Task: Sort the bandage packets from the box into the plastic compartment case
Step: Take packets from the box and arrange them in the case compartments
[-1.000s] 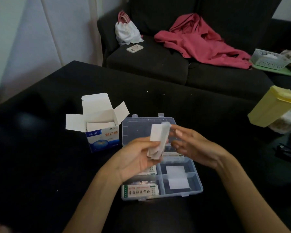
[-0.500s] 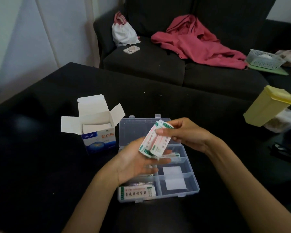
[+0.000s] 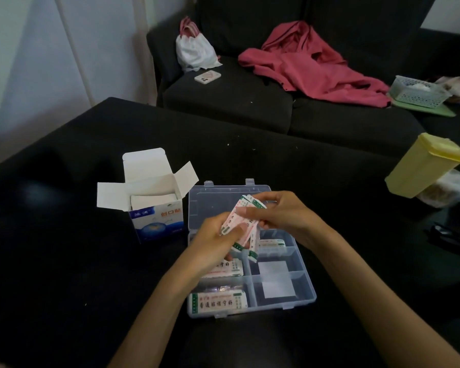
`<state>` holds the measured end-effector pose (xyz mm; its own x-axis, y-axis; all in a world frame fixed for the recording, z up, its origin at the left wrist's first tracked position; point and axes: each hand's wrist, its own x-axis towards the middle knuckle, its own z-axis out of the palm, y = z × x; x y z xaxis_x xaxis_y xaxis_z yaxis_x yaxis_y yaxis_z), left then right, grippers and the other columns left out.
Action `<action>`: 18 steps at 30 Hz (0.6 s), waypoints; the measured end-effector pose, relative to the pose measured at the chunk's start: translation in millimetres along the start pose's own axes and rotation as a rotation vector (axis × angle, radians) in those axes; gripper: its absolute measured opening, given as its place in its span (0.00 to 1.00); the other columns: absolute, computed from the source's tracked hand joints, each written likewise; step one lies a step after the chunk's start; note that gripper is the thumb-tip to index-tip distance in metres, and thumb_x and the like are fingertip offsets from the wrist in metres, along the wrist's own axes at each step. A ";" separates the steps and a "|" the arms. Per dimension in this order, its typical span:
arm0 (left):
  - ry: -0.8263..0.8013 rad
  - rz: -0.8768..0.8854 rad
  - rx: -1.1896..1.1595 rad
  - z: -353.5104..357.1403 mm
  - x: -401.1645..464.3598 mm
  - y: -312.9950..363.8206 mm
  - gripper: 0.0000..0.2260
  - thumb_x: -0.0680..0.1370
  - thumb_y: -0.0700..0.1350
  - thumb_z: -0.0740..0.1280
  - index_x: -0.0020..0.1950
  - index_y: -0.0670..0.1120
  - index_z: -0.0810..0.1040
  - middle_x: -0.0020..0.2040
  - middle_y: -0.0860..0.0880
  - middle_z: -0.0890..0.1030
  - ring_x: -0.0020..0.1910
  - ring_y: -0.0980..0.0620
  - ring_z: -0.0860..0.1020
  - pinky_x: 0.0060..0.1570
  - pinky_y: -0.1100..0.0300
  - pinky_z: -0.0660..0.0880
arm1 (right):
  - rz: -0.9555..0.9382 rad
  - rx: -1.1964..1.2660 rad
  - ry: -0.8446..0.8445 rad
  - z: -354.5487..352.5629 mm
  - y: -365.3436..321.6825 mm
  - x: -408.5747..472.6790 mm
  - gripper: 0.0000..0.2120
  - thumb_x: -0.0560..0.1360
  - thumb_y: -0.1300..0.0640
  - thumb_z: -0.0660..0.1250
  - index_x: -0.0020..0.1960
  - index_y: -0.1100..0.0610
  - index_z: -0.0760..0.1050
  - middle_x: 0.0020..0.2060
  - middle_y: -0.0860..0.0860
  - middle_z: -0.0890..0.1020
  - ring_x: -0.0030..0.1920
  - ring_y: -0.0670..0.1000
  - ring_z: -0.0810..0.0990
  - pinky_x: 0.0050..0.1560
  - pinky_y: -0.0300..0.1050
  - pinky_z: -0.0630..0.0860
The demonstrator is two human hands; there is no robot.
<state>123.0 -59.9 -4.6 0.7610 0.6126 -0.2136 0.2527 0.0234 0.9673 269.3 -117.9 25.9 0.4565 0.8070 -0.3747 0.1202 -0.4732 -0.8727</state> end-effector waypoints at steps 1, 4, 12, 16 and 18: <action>0.022 -0.016 -0.039 -1.4 0.6 -0.4 0.09 0.81 0.45 0.61 0.59 0.53 0.75 0.46 0.51 0.82 0.40 0.57 0.81 0.35 0.66 0.76 | 0.038 0.101 -0.064 -4.1 -1.8 -1.9 0.13 0.69 0.57 0.72 0.53 0.55 0.76 0.41 0.53 0.84 0.37 0.45 0.84 0.34 0.33 0.77; 0.059 -0.054 -0.106 -4.3 1.7 -1.9 0.11 0.80 0.45 0.61 0.63 0.53 0.74 0.44 0.51 0.83 0.36 0.59 0.80 0.31 0.68 0.74 | 0.156 0.338 -0.243 -21.3 -5.2 -8.1 0.17 0.71 0.66 0.68 0.59 0.60 0.74 0.45 0.58 0.85 0.46 0.52 0.84 0.40 0.38 0.81; 0.023 -0.131 -0.068 0.8 5.3 0.2 0.09 0.82 0.46 0.56 0.58 0.56 0.71 0.48 0.53 0.80 0.43 0.57 0.78 0.34 0.66 0.72 | -0.105 -0.004 0.048 -22.8 1.0 -18.5 0.13 0.69 0.57 0.72 0.52 0.50 0.77 0.40 0.49 0.85 0.44 0.44 0.82 0.48 0.39 0.76; -0.050 -0.197 -0.204 2.8 3.3 3.3 0.12 0.82 0.51 0.54 0.57 0.50 0.75 0.50 0.44 0.83 0.43 0.52 0.81 0.35 0.63 0.72 | -0.338 -0.037 0.147 -3.6 10.1 -17.4 0.10 0.72 0.60 0.70 0.51 0.51 0.76 0.38 0.48 0.84 0.41 0.42 0.84 0.38 0.34 0.79; -0.078 -0.161 -0.196 4.2 3.0 3.8 0.09 0.81 0.51 0.56 0.55 0.53 0.75 0.47 0.46 0.82 0.41 0.55 0.81 0.35 0.64 0.71 | -0.452 -0.069 0.186 0.2 16.2 -14.9 0.11 0.72 0.60 0.70 0.52 0.49 0.76 0.44 0.46 0.83 0.44 0.44 0.83 0.40 0.36 0.80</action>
<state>128.7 -61.3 -2.1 0.7661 0.5258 -0.3697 0.2595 0.2732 0.9263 264.2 -137.5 17.3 0.4942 0.8630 0.1046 0.3976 -0.1174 -0.9100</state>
